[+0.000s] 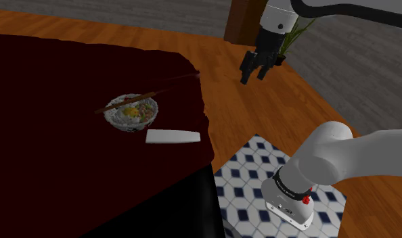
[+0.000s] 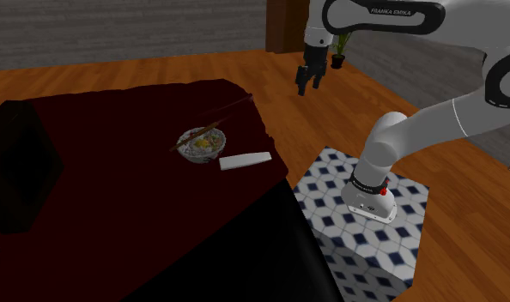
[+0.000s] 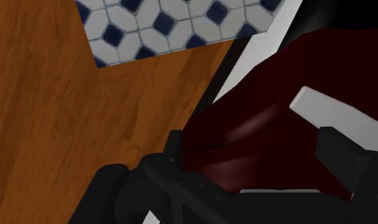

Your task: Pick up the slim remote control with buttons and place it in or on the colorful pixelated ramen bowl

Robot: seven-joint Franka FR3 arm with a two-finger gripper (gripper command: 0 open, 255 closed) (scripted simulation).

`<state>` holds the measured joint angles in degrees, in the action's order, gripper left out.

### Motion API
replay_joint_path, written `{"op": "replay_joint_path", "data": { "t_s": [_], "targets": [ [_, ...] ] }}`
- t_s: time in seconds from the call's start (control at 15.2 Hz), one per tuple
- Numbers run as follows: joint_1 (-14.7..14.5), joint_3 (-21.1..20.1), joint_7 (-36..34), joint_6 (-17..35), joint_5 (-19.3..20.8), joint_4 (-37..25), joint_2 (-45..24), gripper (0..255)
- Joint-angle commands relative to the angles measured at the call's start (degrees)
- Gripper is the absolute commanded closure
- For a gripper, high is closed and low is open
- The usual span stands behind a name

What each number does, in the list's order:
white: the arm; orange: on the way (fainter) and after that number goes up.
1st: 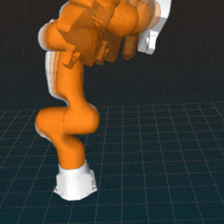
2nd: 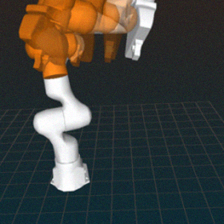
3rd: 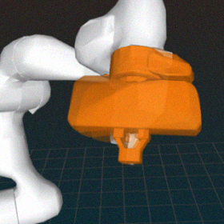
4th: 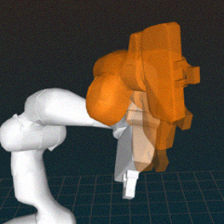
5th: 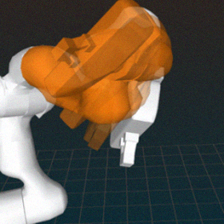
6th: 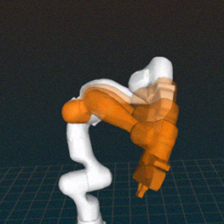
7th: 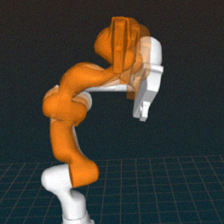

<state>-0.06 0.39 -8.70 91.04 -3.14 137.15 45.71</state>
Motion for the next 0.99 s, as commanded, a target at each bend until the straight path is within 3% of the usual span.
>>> {"op": "replay_joint_path", "data": {
  "t_s": [0.0,0.92],
  "targets": [
    [0.0,0.0,0.0,0.0,0.0,0.0,0.0,0],
    [-11.4,-4.0,18.8,23.3,-0.6,1.4,-21.6,0]
  ]
}}
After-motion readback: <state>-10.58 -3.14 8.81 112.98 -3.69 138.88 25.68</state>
